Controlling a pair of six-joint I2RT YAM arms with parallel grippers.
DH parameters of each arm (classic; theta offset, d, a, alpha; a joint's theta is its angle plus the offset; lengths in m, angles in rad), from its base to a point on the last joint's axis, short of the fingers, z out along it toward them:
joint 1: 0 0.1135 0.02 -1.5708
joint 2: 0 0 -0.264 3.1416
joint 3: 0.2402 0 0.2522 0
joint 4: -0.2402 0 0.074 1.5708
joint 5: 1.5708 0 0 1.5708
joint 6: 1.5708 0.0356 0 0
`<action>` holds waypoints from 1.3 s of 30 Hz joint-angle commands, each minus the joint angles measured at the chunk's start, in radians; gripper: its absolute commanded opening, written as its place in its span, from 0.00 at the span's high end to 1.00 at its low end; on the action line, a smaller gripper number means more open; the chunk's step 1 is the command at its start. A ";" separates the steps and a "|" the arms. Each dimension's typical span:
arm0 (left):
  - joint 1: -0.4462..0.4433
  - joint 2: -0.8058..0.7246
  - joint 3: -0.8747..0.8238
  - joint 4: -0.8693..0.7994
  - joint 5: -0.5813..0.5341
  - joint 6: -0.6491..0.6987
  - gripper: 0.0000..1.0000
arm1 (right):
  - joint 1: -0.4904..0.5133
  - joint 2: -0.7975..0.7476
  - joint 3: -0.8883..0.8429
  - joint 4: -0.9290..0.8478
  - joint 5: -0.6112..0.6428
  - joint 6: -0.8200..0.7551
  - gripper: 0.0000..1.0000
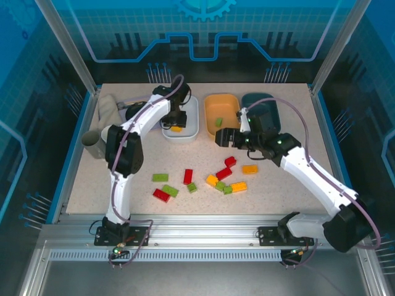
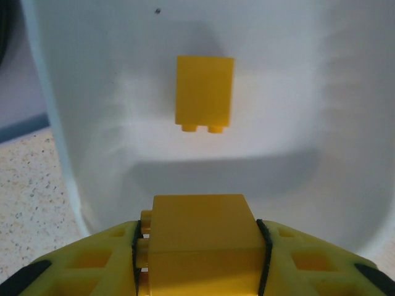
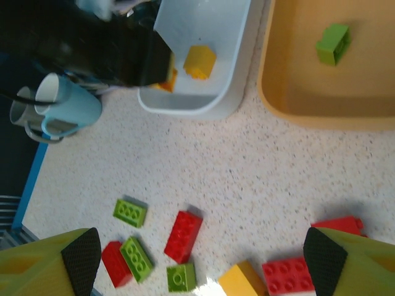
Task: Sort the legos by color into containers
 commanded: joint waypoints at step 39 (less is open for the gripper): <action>-0.038 -0.942 -0.853 0.536 0.230 -0.320 0.09 | -0.015 0.501 0.151 -0.362 0.106 0.728 0.24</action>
